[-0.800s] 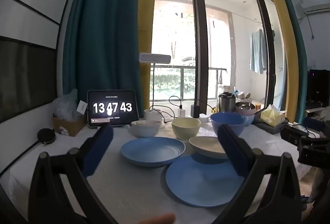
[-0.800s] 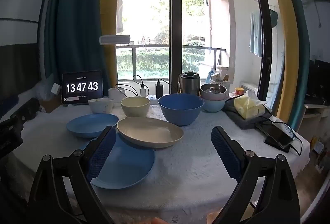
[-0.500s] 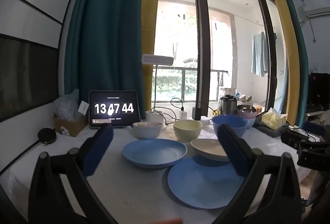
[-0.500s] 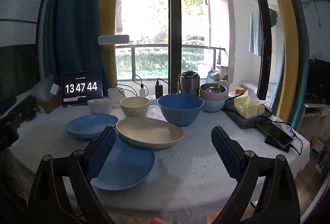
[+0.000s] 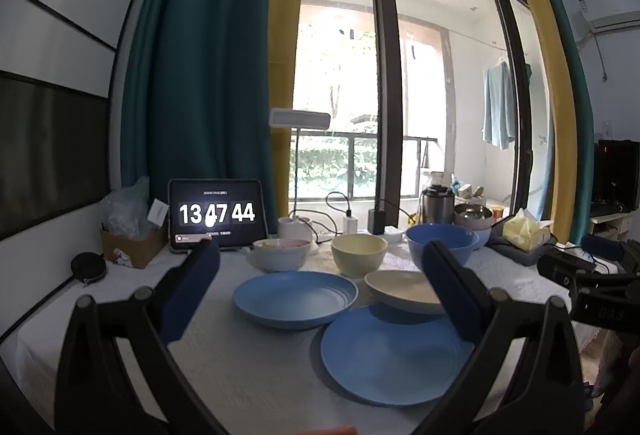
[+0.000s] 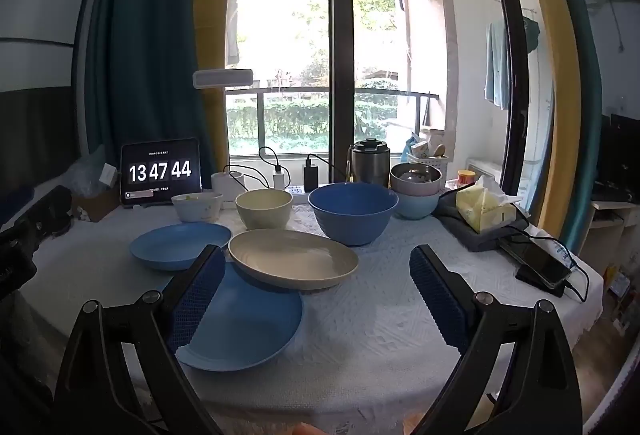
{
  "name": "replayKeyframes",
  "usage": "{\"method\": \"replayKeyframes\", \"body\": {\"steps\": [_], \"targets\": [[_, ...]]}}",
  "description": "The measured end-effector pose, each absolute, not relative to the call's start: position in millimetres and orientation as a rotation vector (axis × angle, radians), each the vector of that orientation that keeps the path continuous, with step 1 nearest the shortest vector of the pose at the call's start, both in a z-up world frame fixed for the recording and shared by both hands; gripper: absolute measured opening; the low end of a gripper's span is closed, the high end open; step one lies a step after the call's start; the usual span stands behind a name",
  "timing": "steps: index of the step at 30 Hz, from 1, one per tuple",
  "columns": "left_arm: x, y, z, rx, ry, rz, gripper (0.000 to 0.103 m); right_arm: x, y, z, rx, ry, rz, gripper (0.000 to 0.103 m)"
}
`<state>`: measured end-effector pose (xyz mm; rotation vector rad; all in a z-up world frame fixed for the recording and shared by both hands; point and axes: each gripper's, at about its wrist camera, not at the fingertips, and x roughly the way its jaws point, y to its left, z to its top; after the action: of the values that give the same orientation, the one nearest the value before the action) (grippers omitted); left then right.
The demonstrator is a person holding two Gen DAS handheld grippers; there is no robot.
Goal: Organize plates and bowls
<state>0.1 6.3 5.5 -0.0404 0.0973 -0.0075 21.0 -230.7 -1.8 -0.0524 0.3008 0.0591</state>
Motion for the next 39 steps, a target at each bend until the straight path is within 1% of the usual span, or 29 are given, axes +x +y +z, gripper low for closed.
{"method": "replayKeyframes", "body": {"steps": [39], "targets": [[2.5, 3.9, 2.1, -0.043, 0.109, -0.007, 0.102, 25.4, -228.2, -4.0, -0.048, 0.313, 0.066, 0.096]]}}
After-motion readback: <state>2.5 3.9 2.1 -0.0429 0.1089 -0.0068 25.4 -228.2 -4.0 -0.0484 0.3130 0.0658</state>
